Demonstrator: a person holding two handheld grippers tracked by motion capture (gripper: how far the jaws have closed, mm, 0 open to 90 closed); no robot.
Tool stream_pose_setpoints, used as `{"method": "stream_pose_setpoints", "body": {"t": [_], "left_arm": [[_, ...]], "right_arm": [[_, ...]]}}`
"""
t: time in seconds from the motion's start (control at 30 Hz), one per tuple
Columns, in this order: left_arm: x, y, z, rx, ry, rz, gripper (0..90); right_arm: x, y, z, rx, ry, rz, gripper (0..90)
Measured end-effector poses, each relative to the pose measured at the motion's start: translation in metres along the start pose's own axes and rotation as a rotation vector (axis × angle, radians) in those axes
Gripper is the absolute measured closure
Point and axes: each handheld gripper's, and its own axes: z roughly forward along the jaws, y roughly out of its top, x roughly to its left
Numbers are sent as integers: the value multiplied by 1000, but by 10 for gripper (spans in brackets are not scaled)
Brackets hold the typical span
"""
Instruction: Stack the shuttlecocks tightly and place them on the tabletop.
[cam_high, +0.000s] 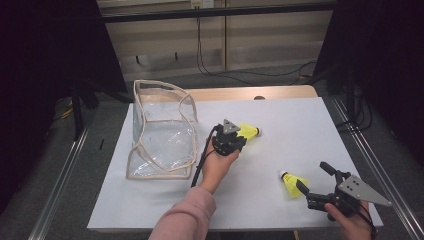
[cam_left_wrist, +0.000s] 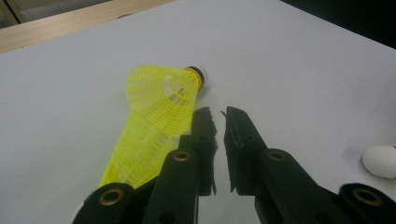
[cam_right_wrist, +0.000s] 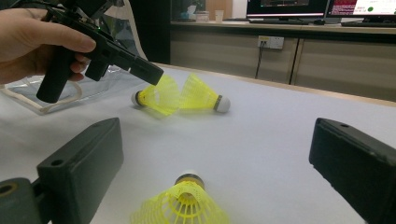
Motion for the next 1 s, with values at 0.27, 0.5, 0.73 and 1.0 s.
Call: {"method": "stream_pose_setpoints", "body": {"t": [0.27,0.5,0.73,1.0], "left_arm": [[1,-4,-4,-6,20,-4,732],[-2,-11,-10,3,19,-7,631],[-6,-21,-14,-5,-4,8,543],[-11,-33,-22,4,-22,-2,434]], "right_arm": [[0,0,0,-1,3,-1,28],[1,0,0,-1,3,4,28],[1,0,0,-1,6,2,28],[0,0,0,0,0,2,28]]}}
